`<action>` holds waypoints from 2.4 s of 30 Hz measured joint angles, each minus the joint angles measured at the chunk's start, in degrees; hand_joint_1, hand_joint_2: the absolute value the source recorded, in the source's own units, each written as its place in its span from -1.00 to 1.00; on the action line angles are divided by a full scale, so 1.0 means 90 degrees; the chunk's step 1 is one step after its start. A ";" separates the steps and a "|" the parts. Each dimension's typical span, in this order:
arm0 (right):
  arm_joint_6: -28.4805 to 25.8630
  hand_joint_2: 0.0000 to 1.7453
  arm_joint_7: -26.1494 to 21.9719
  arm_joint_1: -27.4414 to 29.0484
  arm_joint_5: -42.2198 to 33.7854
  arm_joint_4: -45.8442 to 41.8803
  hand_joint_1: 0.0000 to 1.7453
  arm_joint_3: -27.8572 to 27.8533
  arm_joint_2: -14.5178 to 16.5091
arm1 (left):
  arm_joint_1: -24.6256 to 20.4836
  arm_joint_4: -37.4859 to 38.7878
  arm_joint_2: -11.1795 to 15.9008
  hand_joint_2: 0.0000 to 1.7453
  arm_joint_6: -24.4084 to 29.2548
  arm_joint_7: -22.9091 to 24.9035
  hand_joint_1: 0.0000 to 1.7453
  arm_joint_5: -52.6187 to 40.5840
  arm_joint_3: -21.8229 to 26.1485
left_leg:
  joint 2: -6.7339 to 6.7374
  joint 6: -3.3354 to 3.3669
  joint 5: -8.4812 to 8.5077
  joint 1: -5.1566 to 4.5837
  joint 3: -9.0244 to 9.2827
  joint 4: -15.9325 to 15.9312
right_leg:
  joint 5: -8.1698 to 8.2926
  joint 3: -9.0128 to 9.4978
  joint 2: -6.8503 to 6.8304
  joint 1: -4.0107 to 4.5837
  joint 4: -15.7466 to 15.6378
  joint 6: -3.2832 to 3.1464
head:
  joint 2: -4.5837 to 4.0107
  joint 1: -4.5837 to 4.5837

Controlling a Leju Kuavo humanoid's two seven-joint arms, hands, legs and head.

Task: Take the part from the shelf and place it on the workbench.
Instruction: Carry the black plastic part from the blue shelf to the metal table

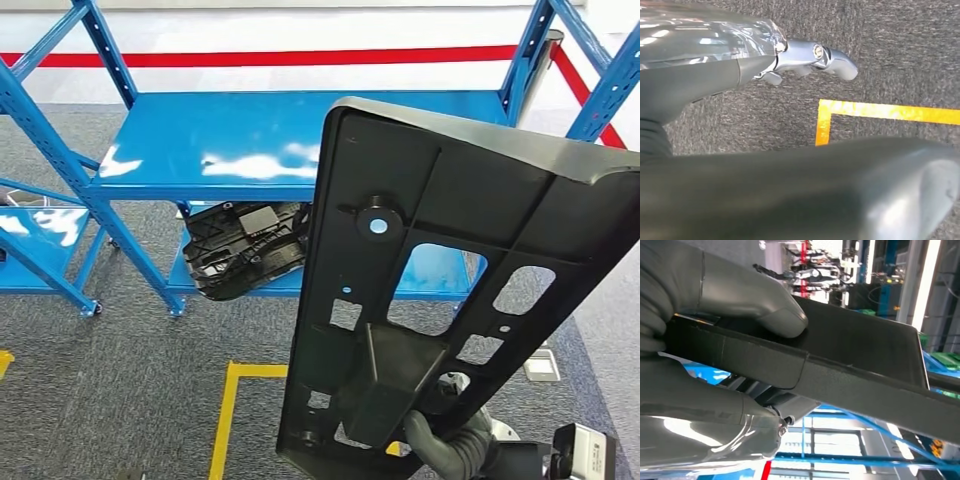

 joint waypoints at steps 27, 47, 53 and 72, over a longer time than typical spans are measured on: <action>-0.1903 1.00 0.1022 -0.1778 0.0690 0.1073 1.00 0.0504 0.0441 | -0.0255 0.0015 0.0006 1.00 -0.0612 0.2960 -1.00 -0.0493 -0.0160 | -0.0017 0.0098 0.0305 -0.0075 0.0035 -0.0288 | 0.0008 0.0033 -0.0004 0.0048 -0.0054 0.0063 | 0.0000 0.0004; -0.1884 1.00 0.0890 -0.1948 0.0571 0.0989 1.00 0.0672 0.0431 | -0.0275 0.0015 0.0006 1.00 -0.0600 0.2973 -1.00 -0.0513 -0.0163 | -0.0017 0.0095 0.0306 -0.0035 0.0037 -0.0290 | 0.0008 0.0026 -0.0001 0.0077 -0.0043 0.0064 | 0.0000 0.0004; -0.1759 1.00 0.0822 -0.2005 0.0469 0.0949 1.00 0.0789 0.0430 | -0.0286 0.0015 0.0006 1.00 -0.0600 0.2977 -1.00 -0.0522 -0.0163 | -0.0017 0.0095 0.0307 -0.0036 0.0037 -0.0289 | 0.0008 0.0027 -0.0001 0.0076 -0.0043 0.0064 | 0.0000 0.0004; -0.1735 1.00 0.0744 -0.1981 0.0578 0.0740 1.00 0.0900 0.0258 | -0.0232 0.0015 0.0066 1.00 -0.0586 0.2957 -1.00 -0.0520 -0.0159 | -0.0430 -0.0036 0.0309 0.0134 -0.0001 -0.0245 | 0.0024 -0.0210 0.0426 -0.0162 0.0191 0.0349 | 0.0000 0.0006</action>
